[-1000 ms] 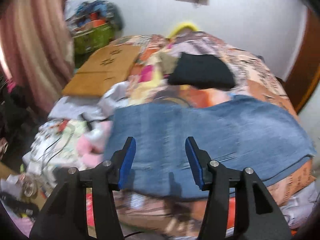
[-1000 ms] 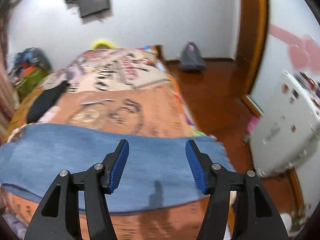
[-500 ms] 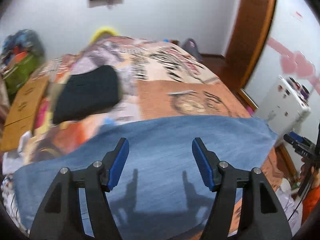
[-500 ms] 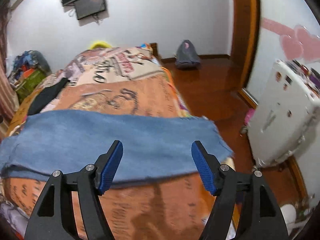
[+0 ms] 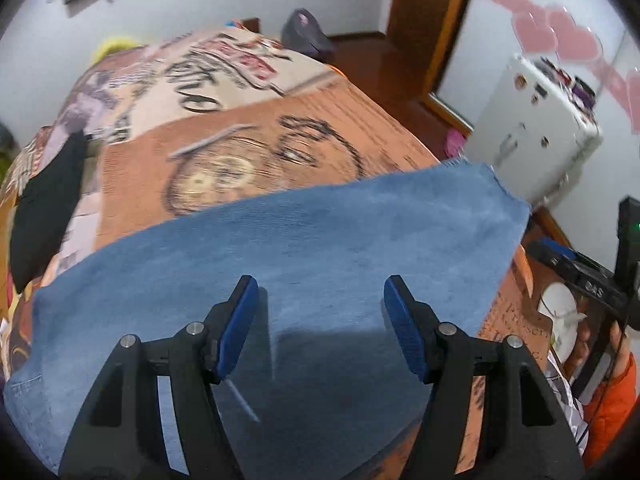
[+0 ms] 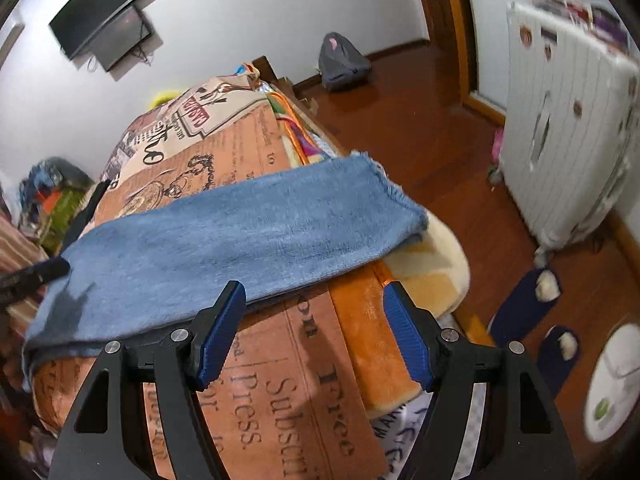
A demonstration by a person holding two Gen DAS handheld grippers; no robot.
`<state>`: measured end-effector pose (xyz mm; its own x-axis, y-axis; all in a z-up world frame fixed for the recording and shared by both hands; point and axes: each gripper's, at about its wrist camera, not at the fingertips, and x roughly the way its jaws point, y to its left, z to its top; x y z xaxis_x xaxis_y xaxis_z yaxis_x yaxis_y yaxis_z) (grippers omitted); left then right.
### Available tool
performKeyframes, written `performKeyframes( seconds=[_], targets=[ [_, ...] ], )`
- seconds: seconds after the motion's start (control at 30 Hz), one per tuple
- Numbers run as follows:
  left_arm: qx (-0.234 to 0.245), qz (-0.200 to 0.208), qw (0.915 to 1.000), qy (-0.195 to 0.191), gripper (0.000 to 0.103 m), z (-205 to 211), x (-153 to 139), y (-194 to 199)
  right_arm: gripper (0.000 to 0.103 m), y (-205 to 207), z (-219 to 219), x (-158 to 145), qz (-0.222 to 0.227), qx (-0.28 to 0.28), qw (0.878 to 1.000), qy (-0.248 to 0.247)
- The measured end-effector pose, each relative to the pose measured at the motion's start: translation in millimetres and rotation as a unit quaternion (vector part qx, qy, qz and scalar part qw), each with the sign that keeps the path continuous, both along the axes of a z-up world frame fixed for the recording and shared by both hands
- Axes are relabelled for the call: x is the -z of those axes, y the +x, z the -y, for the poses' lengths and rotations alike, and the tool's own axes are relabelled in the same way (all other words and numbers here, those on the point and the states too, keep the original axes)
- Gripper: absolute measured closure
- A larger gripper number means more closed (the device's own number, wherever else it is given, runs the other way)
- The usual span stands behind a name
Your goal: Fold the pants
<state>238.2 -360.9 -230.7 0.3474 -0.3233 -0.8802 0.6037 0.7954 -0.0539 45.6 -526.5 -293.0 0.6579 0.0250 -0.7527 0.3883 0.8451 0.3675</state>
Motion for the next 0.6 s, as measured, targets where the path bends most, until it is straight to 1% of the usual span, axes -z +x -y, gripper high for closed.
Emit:
performKeyframes(
  seconds=[0.1, 0.17, 0.27, 0.37, 0.43, 0.6],
  targets=[
    [0.022, -0.011, 0.9996, 0.014, 0.038, 26, 11, -6, 0.035, 4, 10, 9, 0.005, 0.013, 1.0, 0.027],
    [0.034, -0.015, 0.9991, 0.02, 0.038, 41, 18, -10, 0.035, 6, 20, 18, 0.01, 0.028, 0.998, 0.055],
    [0.056, -0.024, 0.9979, 0.023, 0.038, 61, 28, -14, 0.035, 8, 33, 29, 0.005, 0.046, 0.996, 0.078],
    [0.057, -0.038, 0.9972, 0.029, 0.038, 78, 38, -13, 0.035, 10, 42, 42, -0.003, 0.06, 0.994, 0.09],
    [0.057, -0.041, 0.997, 0.031, 0.038, 86, 42, -12, 0.034, 10, 49, 48, 0.009, 0.061, 0.992, 0.107],
    [0.058, -0.039, 0.9965, 0.046, 0.037, 102, 49, -10, 0.034, 15, 57, 52, 0.017, 0.059, 0.99, 0.128]
  ],
)
